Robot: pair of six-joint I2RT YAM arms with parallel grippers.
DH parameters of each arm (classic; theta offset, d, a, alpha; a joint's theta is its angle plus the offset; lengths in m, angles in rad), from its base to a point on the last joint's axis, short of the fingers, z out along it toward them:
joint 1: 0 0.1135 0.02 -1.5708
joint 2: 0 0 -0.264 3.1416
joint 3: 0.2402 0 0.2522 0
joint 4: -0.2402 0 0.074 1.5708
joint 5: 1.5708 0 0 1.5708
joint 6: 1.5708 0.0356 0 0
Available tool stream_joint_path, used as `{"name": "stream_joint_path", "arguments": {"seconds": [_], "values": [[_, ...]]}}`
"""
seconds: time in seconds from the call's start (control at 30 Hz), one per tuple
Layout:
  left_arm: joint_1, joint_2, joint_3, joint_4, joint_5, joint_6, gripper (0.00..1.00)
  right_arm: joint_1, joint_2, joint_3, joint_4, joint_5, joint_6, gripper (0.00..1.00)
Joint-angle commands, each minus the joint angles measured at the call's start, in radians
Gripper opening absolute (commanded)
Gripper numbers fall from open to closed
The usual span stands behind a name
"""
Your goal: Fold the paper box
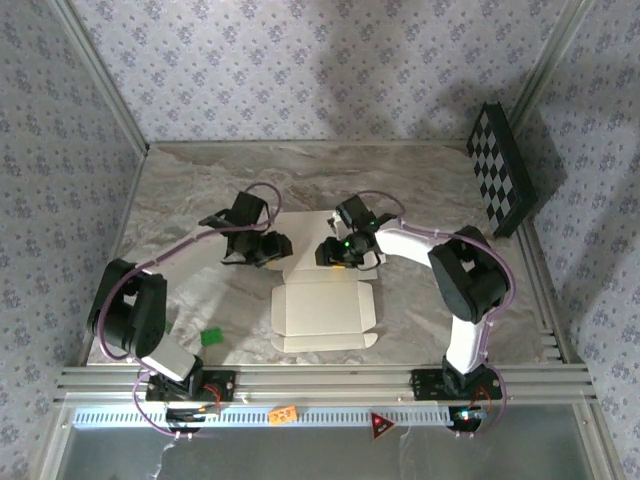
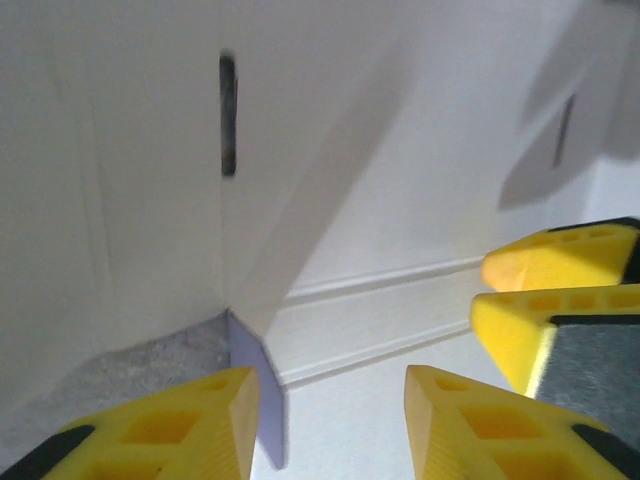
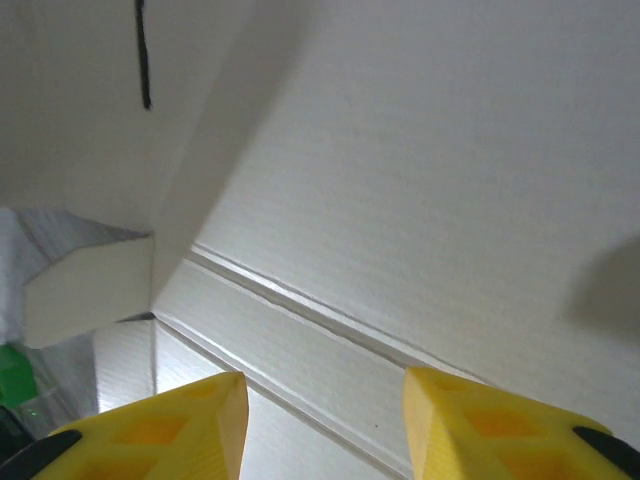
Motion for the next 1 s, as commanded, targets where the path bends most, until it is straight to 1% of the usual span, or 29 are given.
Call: {"name": "stream_joint_path", "arguments": {"seconds": [0.0, 0.1, 0.17, 0.23, 0.33, 0.63, 0.8, 0.97], "values": [[0.047, -0.001, 0.07, -0.044, 0.008, 0.056, 0.46, -0.033, -0.007, 0.092, -0.026, -0.013, -0.014, 0.46], [0.087, 0.051, 0.133, -0.057, 0.035, 0.092, 0.51, -0.063, 0.037, 0.15, -0.008, -0.034, 0.003, 0.45], [0.108, 0.096, 0.174, -0.058, 0.053, 0.106, 0.56, -0.081, 0.083, 0.201, 0.0, -0.06, 0.016, 0.45], [0.126, 0.146, 0.218, -0.058, 0.064, 0.113, 0.64, -0.098, 0.138, 0.261, 0.01, -0.095, 0.022, 0.44], [0.143, 0.214, 0.284, -0.064, 0.074, 0.12, 0.69, -0.116, 0.217, 0.364, -0.014, -0.11, 0.03, 0.43], [0.188, 0.373, 0.448, -0.073, 0.124, 0.11, 0.73, -0.142, 0.422, 0.586, -0.046, -0.152, 0.062, 0.42], [0.196, 0.417, 0.491, -0.079, 0.13, 0.104, 0.74, -0.148, 0.486, 0.619, -0.043, -0.143, 0.075, 0.41], [0.202, 0.458, 0.531, -0.113, 0.092, 0.121, 0.74, -0.15, 0.528, 0.598, -0.037, -0.133, 0.081, 0.39]]}}
